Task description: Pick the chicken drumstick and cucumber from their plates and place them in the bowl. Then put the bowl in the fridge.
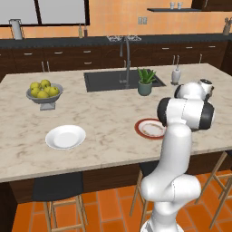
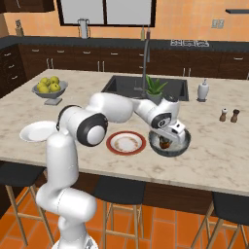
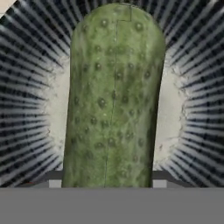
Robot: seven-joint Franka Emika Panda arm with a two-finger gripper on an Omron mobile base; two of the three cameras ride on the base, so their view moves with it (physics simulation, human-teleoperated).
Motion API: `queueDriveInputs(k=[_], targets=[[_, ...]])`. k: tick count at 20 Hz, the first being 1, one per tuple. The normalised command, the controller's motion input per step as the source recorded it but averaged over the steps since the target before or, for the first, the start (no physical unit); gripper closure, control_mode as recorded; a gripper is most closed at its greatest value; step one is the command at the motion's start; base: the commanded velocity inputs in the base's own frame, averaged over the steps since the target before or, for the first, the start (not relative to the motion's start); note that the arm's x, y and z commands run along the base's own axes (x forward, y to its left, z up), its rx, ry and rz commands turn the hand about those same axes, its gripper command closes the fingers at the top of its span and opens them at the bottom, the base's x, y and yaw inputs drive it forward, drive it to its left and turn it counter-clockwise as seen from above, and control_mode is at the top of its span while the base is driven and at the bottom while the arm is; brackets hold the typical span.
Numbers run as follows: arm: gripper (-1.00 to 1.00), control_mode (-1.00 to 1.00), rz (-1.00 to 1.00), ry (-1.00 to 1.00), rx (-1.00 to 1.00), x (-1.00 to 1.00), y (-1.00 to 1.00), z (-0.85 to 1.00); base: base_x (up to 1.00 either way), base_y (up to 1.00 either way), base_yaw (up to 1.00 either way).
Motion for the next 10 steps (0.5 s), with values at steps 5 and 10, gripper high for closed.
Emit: queueDriveInputs(k=[5,10], targets=[[-1.0,-1.0,0.0,0.0,0.0,0.0,0.0,-0.05,0.0,0.0,0.0],[-1.0,-1.0,0.0,0.0,0.0,0.02,0.0,0.12,0.0,0.0,0.0]])
